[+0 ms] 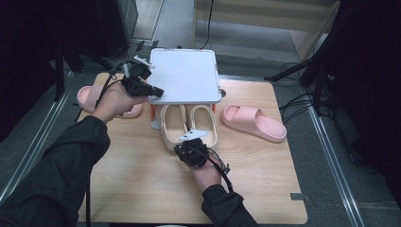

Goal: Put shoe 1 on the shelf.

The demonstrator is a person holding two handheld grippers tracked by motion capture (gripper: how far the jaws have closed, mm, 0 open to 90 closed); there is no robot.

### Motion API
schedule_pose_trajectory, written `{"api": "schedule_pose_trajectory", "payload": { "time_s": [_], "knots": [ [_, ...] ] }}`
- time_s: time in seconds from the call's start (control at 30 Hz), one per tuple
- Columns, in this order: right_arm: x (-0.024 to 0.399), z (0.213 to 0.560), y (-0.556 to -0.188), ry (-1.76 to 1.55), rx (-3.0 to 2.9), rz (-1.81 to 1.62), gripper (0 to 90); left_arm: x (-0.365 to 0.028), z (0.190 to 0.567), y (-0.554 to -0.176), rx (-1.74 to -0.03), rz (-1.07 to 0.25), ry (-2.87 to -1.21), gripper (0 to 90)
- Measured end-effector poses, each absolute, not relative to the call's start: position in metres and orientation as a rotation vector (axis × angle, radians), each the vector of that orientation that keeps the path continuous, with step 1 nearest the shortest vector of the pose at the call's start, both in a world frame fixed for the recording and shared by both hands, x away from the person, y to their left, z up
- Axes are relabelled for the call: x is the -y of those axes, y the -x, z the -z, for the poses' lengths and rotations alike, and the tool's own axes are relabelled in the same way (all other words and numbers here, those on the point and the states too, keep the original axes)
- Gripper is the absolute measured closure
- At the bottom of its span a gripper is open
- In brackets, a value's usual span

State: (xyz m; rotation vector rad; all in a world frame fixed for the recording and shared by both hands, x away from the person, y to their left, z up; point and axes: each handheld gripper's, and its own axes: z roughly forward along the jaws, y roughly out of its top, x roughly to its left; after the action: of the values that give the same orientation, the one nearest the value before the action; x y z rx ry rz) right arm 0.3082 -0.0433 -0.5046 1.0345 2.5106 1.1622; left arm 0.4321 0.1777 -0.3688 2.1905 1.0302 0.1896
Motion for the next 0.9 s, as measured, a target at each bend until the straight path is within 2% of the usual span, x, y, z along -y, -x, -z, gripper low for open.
{"api": "schedule_pose_trajectory", "payload": {
  "time_s": [0.73, 0.9],
  "knots": [
    [0.006, 0.511, -0.359, -1.107, -2.406, -1.189, 80.9, -0.178, 0.369, -0.432, -1.033, -0.182, -2.185, 89.2],
    [0.004, 0.513, -0.369, -1.137, -2.385, -1.214, 83.3, -0.178, 0.369, -0.432, -1.028, -0.183, -2.189, 89.2]
  ]
}}
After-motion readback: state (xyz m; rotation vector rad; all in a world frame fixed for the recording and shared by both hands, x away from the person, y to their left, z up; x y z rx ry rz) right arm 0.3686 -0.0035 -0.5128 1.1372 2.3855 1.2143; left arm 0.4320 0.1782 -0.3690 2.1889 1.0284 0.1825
